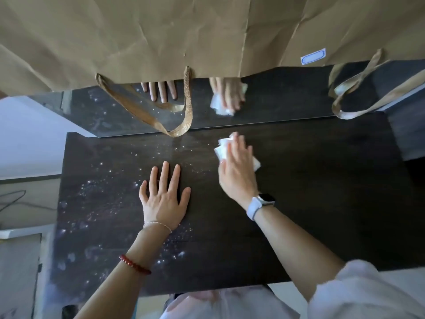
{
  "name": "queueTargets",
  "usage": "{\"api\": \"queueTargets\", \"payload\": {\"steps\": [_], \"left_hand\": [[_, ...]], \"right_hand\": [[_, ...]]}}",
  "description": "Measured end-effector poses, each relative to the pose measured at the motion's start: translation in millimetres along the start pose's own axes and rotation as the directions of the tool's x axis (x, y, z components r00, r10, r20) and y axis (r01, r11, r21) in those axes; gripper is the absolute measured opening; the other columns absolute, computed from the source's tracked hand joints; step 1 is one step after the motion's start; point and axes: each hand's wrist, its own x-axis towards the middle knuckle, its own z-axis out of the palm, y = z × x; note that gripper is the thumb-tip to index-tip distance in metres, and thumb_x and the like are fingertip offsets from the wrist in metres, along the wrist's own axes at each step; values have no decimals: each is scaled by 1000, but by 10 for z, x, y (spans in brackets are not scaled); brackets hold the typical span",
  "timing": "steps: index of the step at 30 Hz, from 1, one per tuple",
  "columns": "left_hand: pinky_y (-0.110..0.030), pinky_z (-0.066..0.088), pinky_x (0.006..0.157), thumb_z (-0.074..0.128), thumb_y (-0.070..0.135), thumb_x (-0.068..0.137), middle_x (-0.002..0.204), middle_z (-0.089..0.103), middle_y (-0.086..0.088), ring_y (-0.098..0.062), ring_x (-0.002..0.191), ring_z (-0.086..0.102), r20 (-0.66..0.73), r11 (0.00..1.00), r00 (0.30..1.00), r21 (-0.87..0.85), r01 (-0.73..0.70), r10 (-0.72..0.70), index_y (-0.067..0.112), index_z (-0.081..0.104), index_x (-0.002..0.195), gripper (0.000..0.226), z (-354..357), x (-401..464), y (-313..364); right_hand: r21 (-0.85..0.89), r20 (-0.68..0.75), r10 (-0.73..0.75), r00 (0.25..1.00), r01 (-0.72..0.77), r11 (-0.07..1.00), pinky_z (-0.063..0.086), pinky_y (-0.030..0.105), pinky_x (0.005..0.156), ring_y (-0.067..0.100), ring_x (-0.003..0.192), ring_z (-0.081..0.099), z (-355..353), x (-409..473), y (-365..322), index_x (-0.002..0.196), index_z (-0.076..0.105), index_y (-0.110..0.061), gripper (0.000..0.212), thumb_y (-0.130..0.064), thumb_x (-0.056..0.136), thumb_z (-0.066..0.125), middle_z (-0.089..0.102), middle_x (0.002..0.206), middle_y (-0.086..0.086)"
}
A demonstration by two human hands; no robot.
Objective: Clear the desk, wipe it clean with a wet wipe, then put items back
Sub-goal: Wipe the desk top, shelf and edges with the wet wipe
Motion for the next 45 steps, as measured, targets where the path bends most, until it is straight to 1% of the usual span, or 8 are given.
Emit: {"api": "queueTargets", "payload": {"steps": [10, 14, 18, 21, 26, 29, 34, 45], "left_hand": [[-50, 21, 108, 30, 56, 79, 153, 22, -6, -27, 141, 17, -13, 992, 993, -52, -114, 114, 25, 30, 139, 68, -161, 42, -285], [-53, 12, 111, 26, 59, 76, 153, 21, -9, -30, 141, 12, -66, 997, 997, -60, -47, 43, 23, 33, 138, 72, -223, 44, -526], [-52, -2, 112, 30, 56, 79, 156, 5, -5, -26, 142, -5, -41, 992, 996, -99, 77, -81, 28, 21, 142, 69, -330, 41, -878], [-53, -5, 112, 34, 55, 88, 156, -2, -3, -26, 142, -11, -4, 986, 988, -69, 155, -155, 31, 14, 143, 63, -389, 37, -1150], [-53, -2, 113, 34, 55, 88, 156, -1, 0, -24, 142, -9, 33, 985, 985, -24, 169, -168, 37, 9, 142, 62, -372, 33, -1310], [-53, -2, 112, 35, 55, 88, 156, 1, 1, -25, 142, -8, 3, 985, 986, -52, 165, -165, 37, 12, 142, 61, -364, 33, -1309], [-52, 1, 112, 31, 60, 86, 156, 5, 0, -27, 141, -4, -14, 990, 991, -31, 134, -135, 39, 15, 141, 61, -355, 23, -1398], [-49, 17, 106, 31, 44, 87, 151, 26, -5, -28, 137, 17, -74, 988, 997, -151, 13, -25, 27, 38, 136, 52, -507, 88, -1874]], "right_hand": [[-111, 228, -178, 957, 207, 972, 7, 38, 114, 25, 141, 15, -63, -335, 66, 142, 24, -6, 60, -30, 88, 13, 24, 151, 11], [-160, -16, 108, 994, -109, 981, 27, 54, 109, 41, 132, 33, -95, -56, 269, 133, 39, 2, 52, -24, 89, 24, 40, 138, 29], [-57, -28, 432, 901, -433, 900, 1, 45, 114, 30, 142, 4, 62, 215, -157, 144, 13, -7, 53, -24, 96, 26, 10, 154, 19], [3, 5, 96, 995, -96, 995, 2, 42, 114, 29, 141, 13, 430, 136, -946, 143, 23, -8, 61, -31, 87, 17, 20, 152, 14], [12, 179, -315, 932, 318, 948, 3, 36, 115, 24, 140, 20, 590, 2, -1373, 139, 32, -11, 54, -30, 90, 23, 32, 149, 9], [-104, 22, -48, 999, 50, 993, 17, 43, 115, 30, 138, 25, 367, 101, -697, 138, 34, -9, 54, -25, 88, 22, 34, 147, 13], [4, -125, 394, 911, -397, 918, 15, 48, 112, 34, 138, 19, 197, 243, -512, 140, 27, -5, 53, -17, 88, 26, 28, 149, 18], [-21, 85, -283, 955, 286, 958, 22, 36, 108, 29, 123, 39, 766, 446, -2007, 120, 45, -10, 44, -16, 79, 32, 49, 126, 9]]}}
